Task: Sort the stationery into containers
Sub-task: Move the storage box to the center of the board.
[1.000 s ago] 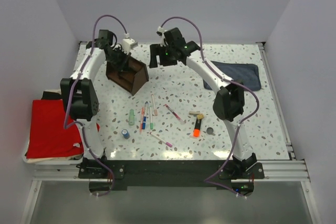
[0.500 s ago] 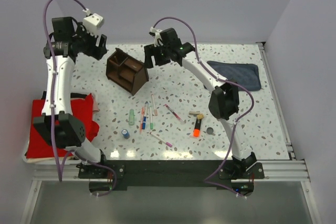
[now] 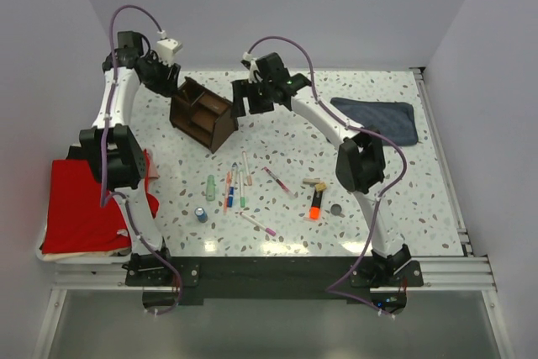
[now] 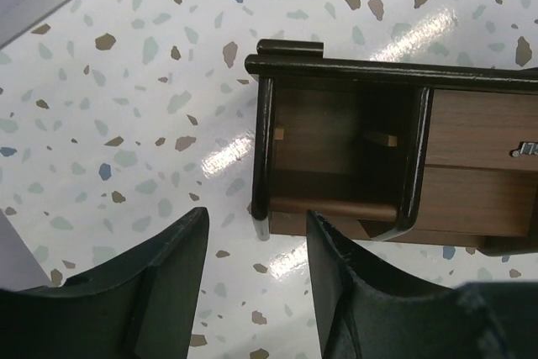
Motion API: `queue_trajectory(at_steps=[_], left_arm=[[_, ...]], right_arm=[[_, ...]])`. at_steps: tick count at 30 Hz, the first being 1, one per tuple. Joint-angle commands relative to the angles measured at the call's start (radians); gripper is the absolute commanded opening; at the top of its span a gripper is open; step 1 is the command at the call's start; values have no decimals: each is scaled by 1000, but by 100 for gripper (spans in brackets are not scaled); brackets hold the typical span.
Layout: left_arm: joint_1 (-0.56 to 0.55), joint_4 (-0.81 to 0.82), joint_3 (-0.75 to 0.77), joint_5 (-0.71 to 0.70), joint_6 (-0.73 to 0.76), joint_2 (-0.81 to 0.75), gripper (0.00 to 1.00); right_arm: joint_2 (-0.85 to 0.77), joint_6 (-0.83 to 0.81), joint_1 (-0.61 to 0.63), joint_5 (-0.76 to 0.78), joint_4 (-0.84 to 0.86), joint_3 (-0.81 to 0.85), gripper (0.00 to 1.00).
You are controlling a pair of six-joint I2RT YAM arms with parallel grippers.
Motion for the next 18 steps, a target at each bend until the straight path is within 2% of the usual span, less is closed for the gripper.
queue_trajectory(at_steps=[1, 18], left_arm=[[3, 12, 89, 25, 12, -3, 52], [-32, 21, 122, 9, 15, 116, 47]], right_arm=[[-103, -9, 3, 22, 3, -13, 79], [-103, -32, 3, 63, -9, -19, 81]])
